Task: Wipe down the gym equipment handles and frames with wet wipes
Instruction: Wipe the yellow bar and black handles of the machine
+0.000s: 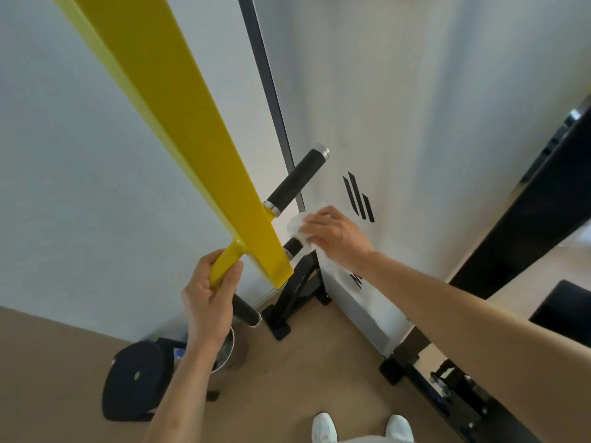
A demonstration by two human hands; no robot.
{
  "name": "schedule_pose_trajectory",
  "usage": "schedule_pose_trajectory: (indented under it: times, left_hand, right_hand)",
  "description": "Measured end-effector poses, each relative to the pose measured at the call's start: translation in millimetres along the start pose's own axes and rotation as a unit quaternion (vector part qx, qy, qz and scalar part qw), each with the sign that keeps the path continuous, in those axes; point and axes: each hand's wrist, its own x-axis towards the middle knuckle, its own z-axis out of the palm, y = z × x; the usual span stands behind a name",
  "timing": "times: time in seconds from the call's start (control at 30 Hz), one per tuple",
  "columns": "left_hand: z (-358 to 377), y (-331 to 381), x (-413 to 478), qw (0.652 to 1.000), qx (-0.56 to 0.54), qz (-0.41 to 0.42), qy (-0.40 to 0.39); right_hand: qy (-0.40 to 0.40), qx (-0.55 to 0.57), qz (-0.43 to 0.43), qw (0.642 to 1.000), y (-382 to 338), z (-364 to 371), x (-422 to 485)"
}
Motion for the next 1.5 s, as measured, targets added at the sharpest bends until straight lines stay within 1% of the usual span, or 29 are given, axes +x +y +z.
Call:
schedule_pose_trajectory:
  times: [0.07,0.13,0.17,0.23,0.27,0.3,0.37,0.47,0.53,0.57,0.6,0.67,0.7,0.77,0.9,0.97,1.0,1.1,1.13,1.17,1.2,1.23,1.3,1.33,1.37,1.4,1.43,1.47,1.5]
  left_hand:
    - [1,1,2,1.0,0.004,0.005,0.001]
    - [1,0,4,1.0,0.008,0.004,0.004]
    - [2,0,5,1.0,0.006,0.001,0.006]
    - [2,1,5,1.0,0.008,0.004,0.006]
    - [2,2,4,1.0,0.008,0.008,0.004]
    - [2,2,4,1.0,0.006,0.008,0.0]
    - [2,2,4,1.0,0.005,0.004,-0.003]
    - [2,0,7,1.0,0.007,0.006,0.003]
    - [2,0,8,1.0,-0.002,0.001,0.006]
    - [2,0,7,1.0,-0.006,-0.005,0.006]
    - [2,0,6,1.0,-0.009,-0.01,0.004]
    - [1,0,5,1.0,-0.012,-0.013,-0.002]
    - [0,0,4,1.0,-0.012,-0.014,-0.004]
    - [-1,0,3,1.0,-0.008,-0.012,-0.006]
    - [1,3,3,1.0,0.001,-0.005,0.001]
    - [2,4,3,1.0,0.001,-0.009,0.001]
    - [2,4,3,1.0,0.001,-0.01,-0.001]
    - [1,4,4,1.0,0.006,0.0,-0.007]
    - [1,4,4,1.0,0.008,0.003,-0.009]
    - [1,4,4,1.0,0.01,0.004,-0.008]
    - [1,4,4,1.0,0.009,0.005,-0.007]
    - [1,4,4,1.0,0.009,0.006,-0.006]
    - [1,2,4,1.0,0.012,0.009,-0.005]
    - [1,1,4,1.0,0.014,0.012,-0.004]
    - [1,0,3,1.0,0.017,0.016,-0.003]
    - [1,0,3,1.0,0.019,0.018,-0.003]
    - [1,0,3,1.0,0.018,0.017,-0.002]
    - [1,0,2,1.0,0.017,0.015,-0.002]
    - [1,1,2,1.0,0.016,0.014,-0.002]
  right_hand:
    - [0.014,-0.023,0.057,0.998,14,-5,1]
    - [0.013,-0.028,0.055,0.998,6,-1,5]
    - [-0.004,-0.019,0.026,0.999,-5,4,6]
    - [-0.06,-0.003,-0.057,0.997,-24,14,5]
    - [-0.076,-0.002,-0.083,0.994,-27,15,3]
    - [-0.074,0.002,-0.085,0.994,-25,12,3]
    - [-0.043,0.0,-0.048,0.998,-9,5,5]
    - [-0.011,-0.032,0.049,0.998,16,-6,9]
    - [0.011,-0.035,0.079,0.996,9,-3,10]
    - [0.015,-0.025,0.069,0.997,-2,2,10]
    - [0.001,-0.005,0.041,0.999,-15,7,8]
    - [-0.051,0.016,-0.031,0.998,-37,14,1]
    - [-0.062,0.014,-0.049,0.997,-39,15,0]
    - [-0.036,0.008,-0.036,0.999,-27,11,1]
    - [0.036,-0.025,0.093,0.995,1,2,1]
    - [0.06,-0.021,0.125,0.99,-7,4,2]
    - [0.057,-0.01,0.113,0.992,-15,9,3]
    - [-0.012,0.019,0.014,1.0,-40,19,-2]
    - [-0.023,0.016,-0.004,1.0,-41,20,-5]
    - [-0.019,0.01,-0.002,1.0,-37,18,-5]
    - [0.003,0.008,0.021,1.0,-33,16,-6]
    - [0.032,0.008,0.067,0.997,-28,14,-6]
    - [0.085,0.022,0.191,0.978,-25,4,-5]
    - [0.094,0.036,0.253,0.962,-23,1,-6]
    - [0.093,0.057,0.319,0.942,-25,-2,-7]
    - [0.091,0.092,0.386,0.914,-27,-3,-9]
    - [0.099,0.14,0.452,0.875,-31,-4,-10]
    - [0.119,0.201,0.517,0.823,-34,-5,-12]
    - [0.142,0.27,0.579,0.756,-38,-6,-13]
